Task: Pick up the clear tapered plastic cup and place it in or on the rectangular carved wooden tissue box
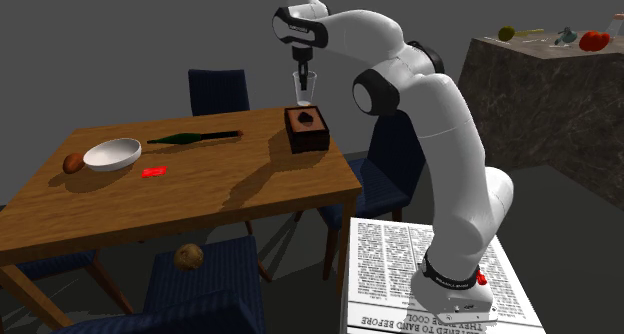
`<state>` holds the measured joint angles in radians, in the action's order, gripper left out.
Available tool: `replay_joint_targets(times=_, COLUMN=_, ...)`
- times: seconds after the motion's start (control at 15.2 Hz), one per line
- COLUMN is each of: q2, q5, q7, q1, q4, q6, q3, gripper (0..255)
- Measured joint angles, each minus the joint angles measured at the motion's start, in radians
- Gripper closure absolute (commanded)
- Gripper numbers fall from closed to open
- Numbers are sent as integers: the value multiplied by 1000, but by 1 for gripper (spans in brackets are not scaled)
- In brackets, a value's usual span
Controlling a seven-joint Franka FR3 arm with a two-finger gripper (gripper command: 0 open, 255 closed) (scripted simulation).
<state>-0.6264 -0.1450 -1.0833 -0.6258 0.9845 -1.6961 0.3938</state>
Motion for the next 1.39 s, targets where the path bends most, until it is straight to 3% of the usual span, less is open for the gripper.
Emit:
replay_joint_targets(times=0.73, q2=33, q5=8, q7=-1, q1=33, q4=214, q6=-177, q3=2, gripper=255)
replay_joint_targets(times=1.19, q2=35, q5=8, q7=0, q1=36, q4=231, q6=-194, q3=1, gripper=255)
replay_joint_targets(times=1.25, q2=35, q5=8, q7=0, q1=36, q4=231, q6=-194, q3=1, gripper=0)
replay_joint_targets(times=1.39, q2=35, q5=8, q7=1, q1=36, q4=231, q6=-194, q3=1, gripper=0)
